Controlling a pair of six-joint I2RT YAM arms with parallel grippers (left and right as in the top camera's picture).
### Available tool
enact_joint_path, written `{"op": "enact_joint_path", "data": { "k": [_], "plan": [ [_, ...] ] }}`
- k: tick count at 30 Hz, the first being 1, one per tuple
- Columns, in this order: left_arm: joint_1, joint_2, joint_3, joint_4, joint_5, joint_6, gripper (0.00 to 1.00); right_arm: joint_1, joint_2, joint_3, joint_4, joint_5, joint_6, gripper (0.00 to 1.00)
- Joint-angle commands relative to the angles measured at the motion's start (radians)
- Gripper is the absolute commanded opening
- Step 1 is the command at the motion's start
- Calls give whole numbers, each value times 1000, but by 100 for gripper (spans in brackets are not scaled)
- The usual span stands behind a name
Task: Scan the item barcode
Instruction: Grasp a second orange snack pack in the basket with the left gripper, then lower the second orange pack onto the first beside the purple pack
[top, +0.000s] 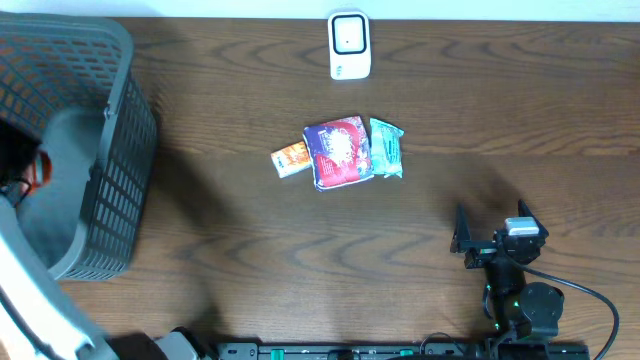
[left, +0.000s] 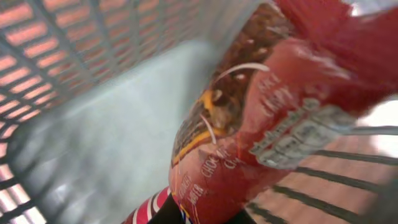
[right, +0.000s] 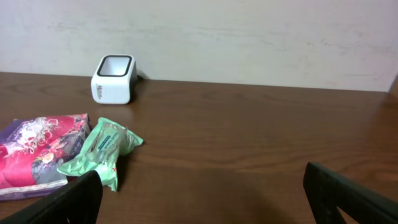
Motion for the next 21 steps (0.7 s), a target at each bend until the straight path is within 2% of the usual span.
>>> {"op": "enact_joint_path", "data": {
  "k": [1,3,5,7,14,21],
  "plan": [
    [-24,-45,8,45,256,-145,7,-10,-5,-2,-4,1,-15,99],
    [-49,-57,8,87,408,-172,7,-10,-5,-2,-4,0,-15,99],
    [-77,-63,8,109,476,-171,7,-10,-5,-2,-4,1,-15,99],
    [-113,-70,8,116,483,-161,7,-10,-5,-2,-4,1,-15,99],
    [-280,-83,8,111,536,-6,7,-10,-5,-2,-4,1,-15,99],
    [-566,-80,8,112,537,58,7,-10,-5,-2,-4,0,-15,99]
  ]
}}
